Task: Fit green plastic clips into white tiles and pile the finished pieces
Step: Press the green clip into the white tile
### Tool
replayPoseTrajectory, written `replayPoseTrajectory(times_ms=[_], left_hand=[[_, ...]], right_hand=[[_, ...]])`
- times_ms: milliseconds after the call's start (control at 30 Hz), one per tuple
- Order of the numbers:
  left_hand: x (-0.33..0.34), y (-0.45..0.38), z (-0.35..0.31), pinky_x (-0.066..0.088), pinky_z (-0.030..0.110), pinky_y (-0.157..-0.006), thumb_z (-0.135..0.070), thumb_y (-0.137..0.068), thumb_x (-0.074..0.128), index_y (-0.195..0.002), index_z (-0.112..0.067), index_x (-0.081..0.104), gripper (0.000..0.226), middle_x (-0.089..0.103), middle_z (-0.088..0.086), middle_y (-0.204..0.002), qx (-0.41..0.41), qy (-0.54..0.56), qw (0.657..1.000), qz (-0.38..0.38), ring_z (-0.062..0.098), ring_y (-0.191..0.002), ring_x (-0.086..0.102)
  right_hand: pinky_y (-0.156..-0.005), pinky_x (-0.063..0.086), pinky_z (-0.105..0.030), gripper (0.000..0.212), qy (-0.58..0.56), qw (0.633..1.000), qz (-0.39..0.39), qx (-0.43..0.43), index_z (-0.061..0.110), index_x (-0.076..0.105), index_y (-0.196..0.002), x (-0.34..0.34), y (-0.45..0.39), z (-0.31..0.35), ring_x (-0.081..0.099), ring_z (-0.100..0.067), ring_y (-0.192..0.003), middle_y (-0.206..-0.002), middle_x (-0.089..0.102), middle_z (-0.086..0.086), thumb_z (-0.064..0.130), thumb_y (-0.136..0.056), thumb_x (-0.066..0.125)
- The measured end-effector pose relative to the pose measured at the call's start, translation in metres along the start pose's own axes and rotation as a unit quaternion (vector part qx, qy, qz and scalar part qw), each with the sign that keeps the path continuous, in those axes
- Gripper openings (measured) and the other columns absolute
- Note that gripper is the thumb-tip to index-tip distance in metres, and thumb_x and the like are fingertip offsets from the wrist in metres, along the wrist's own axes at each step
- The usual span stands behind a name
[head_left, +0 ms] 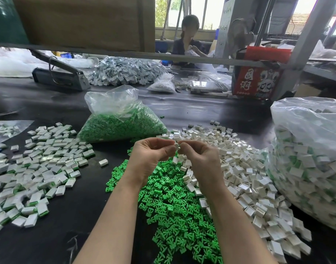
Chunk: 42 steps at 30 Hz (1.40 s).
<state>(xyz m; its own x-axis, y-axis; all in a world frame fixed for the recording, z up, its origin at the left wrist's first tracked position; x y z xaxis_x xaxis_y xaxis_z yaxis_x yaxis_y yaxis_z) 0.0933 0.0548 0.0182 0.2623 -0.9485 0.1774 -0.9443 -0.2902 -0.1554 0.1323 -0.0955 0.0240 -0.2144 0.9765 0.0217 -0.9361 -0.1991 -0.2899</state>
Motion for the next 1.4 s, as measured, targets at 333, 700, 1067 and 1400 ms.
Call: replayPoseTrajectory(times_ms=[333,700,1067,1400], left_hand=[[0.002,-0.001,0.002,0.05,0.015,-0.061,-0.023,-0.065,0.081,-0.079,-0.025,0.08,0.015,0.077,0.004,-0.079,0.012,-0.024,1.0,0.0,0.011,-0.072,0.071],[0.004,-0.004,0.011,0.049,0.015,-0.06,-0.013,-0.077,0.078,-0.085,-0.016,0.077,0.009,0.075,0.002,-0.076,0.0,-0.047,0.999,0.014,0.009,-0.069,0.068],[0.017,0.003,0.02,0.043,0.016,-0.058,-0.022,-0.105,0.043,-0.088,-0.008,0.054,0.024,0.049,-0.001,-0.07,-0.061,-0.146,0.978,0.135,0.007,-0.061,0.045],[0.021,0.004,0.022,0.037,0.018,-0.057,-0.022,-0.106,0.04,-0.081,-0.014,0.05,0.028,0.045,-0.009,-0.064,-0.051,-0.161,0.972,0.162,0.007,-0.06,0.04]], right_hand=[[-0.062,0.049,-0.012,0.009,0.018,1.0,-0.006,0.006,0.008,0.075,-0.086,-0.001,-0.001,-0.006,0.069,-0.007,-0.067,-0.073,0.074,0.0,0.016,-0.088,0.07],[-0.06,0.037,-0.037,0.027,0.205,0.975,0.082,0.003,0.009,0.055,-0.078,0.007,-0.001,-0.011,0.046,-0.015,-0.062,-0.065,0.053,0.0,0.021,-0.101,0.047],[-0.058,0.033,-0.032,0.039,0.19,0.976,0.105,0.015,0.023,0.049,-0.066,0.009,0.0,-0.015,0.041,-0.013,-0.056,-0.06,0.048,0.007,0.025,-0.104,0.041],[-0.058,0.034,-0.037,0.045,0.189,0.975,0.112,0.02,0.021,0.048,-0.06,0.01,0.001,-0.017,0.04,-0.015,-0.055,-0.057,0.047,0.003,0.029,-0.104,0.04]])
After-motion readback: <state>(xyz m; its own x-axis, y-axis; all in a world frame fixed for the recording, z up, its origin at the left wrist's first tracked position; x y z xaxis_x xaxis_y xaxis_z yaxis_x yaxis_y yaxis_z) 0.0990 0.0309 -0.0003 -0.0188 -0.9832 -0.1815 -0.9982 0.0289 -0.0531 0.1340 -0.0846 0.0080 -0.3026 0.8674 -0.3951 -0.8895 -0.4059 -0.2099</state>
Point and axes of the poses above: each hand's wrist, its own y-axis away from the middle knuckle, its own x-axis out of the palm, z = x × y, the point moved 5 cm from there along -y, towards the middle knuckle
